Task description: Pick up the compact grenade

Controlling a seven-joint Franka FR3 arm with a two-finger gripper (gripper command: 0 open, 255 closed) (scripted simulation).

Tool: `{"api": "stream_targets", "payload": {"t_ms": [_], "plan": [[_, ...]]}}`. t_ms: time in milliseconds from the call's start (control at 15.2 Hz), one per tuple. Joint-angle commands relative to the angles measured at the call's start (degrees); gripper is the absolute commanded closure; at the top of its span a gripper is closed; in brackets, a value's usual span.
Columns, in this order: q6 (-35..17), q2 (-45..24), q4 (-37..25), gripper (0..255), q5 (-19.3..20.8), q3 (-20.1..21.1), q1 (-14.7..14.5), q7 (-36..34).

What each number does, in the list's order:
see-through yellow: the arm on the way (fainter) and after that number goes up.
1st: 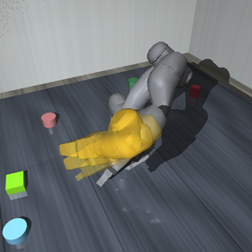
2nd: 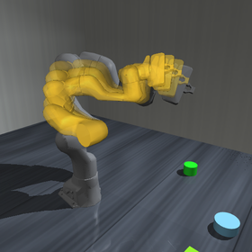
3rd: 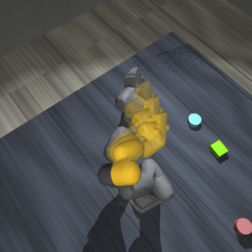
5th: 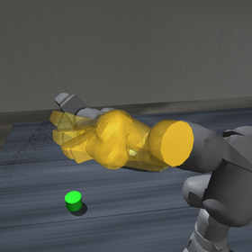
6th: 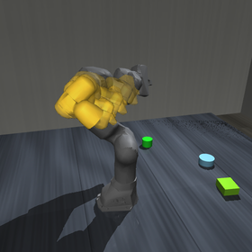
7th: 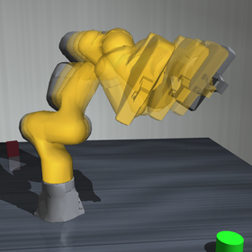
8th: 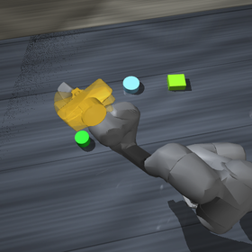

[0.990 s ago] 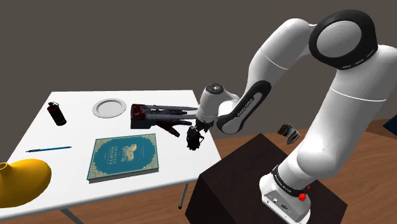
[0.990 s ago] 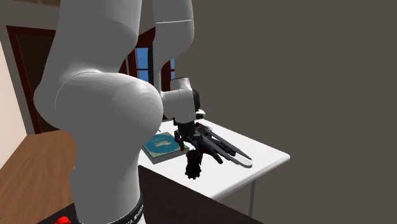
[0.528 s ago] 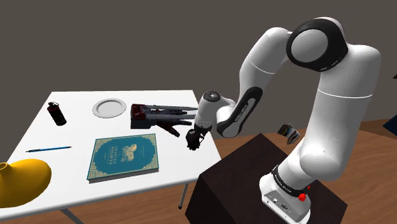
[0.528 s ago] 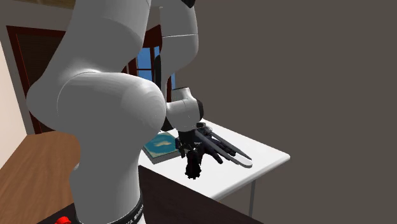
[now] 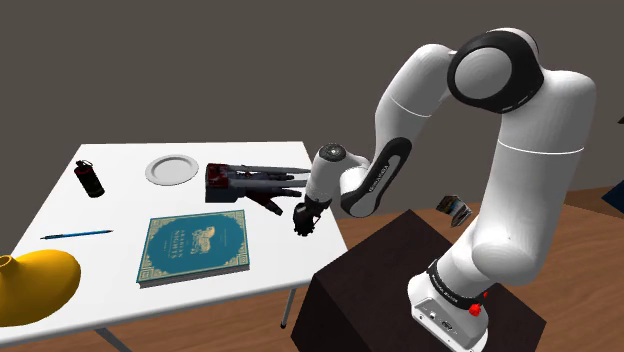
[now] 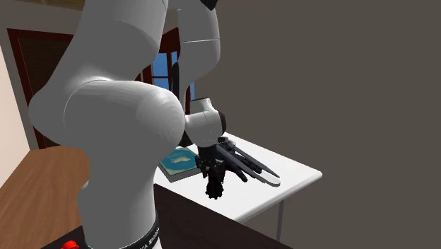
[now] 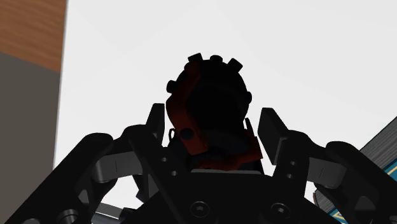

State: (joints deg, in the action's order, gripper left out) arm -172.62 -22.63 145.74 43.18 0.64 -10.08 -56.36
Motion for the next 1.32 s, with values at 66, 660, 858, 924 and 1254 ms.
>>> {"api": "stream_targets", "payload": {"t_ms": [66, 660, 858, 924, 1254], "plan": [[0.1, 0.0, 0.0, 255, -0.1, 0.1, 0.1, 0.1], [5.3, 7.7, 3.0, 255, -8.5, 8.1, 6.6, 7.9], [7.2, 10.6, 3.9, 255, -12.5, 10.8, 8.6, 11.3], [7.9, 11.6, 4.1, 255, -13.9, 11.7, 9.2, 12.4], [10.0, 14.7, 4.9, 255, -18.5, 14.0, 10.6, 16.2]]}}
